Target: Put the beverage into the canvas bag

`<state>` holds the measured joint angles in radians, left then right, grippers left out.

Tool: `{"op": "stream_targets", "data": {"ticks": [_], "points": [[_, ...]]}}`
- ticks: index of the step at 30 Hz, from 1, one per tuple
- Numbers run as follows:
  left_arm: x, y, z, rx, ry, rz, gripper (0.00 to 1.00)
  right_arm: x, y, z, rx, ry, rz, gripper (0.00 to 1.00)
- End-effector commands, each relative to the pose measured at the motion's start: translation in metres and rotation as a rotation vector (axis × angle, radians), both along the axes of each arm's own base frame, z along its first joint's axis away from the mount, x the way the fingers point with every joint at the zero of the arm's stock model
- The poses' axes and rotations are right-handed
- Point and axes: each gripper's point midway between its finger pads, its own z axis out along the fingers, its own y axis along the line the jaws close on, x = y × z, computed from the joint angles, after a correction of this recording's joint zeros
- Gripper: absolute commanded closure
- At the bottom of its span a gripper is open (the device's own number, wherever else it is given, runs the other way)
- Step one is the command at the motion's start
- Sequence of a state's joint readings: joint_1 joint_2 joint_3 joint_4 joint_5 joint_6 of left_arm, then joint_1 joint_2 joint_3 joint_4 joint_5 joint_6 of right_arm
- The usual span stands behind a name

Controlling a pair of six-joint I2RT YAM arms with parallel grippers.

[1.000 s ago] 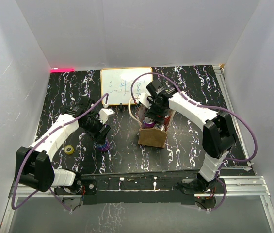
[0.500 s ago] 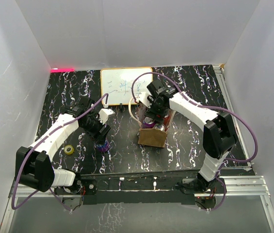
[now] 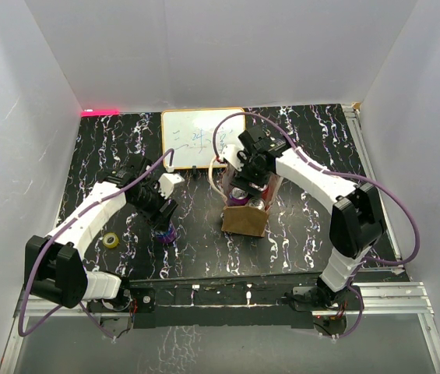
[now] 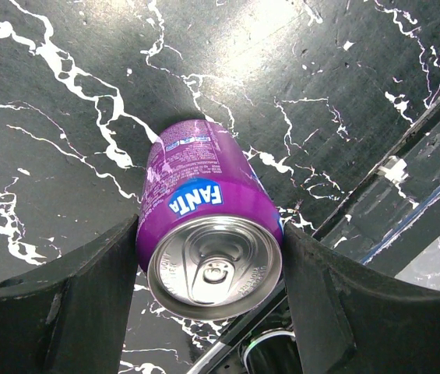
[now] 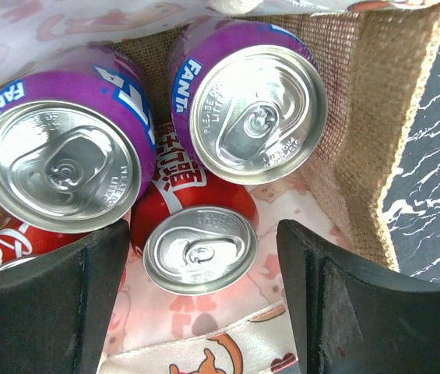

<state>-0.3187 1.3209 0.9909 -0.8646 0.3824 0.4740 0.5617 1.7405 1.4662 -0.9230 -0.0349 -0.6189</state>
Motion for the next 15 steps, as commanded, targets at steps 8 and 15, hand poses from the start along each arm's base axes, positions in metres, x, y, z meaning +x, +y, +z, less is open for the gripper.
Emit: {"op": "stream_targets", "data": {"ticks": [8, 15], "points": [[0.018, -0.017, 0.036, -0.079, -0.078, -0.048, 1.00, 0.007, 0.020, 0.051, 0.133, -0.104, 0.012, 0.20], [0.029, -0.025, 0.060, -0.121, -0.134, -0.043, 1.00, 0.007, 0.022, 0.072, 0.174, -0.141, 0.014, 0.21]]}}
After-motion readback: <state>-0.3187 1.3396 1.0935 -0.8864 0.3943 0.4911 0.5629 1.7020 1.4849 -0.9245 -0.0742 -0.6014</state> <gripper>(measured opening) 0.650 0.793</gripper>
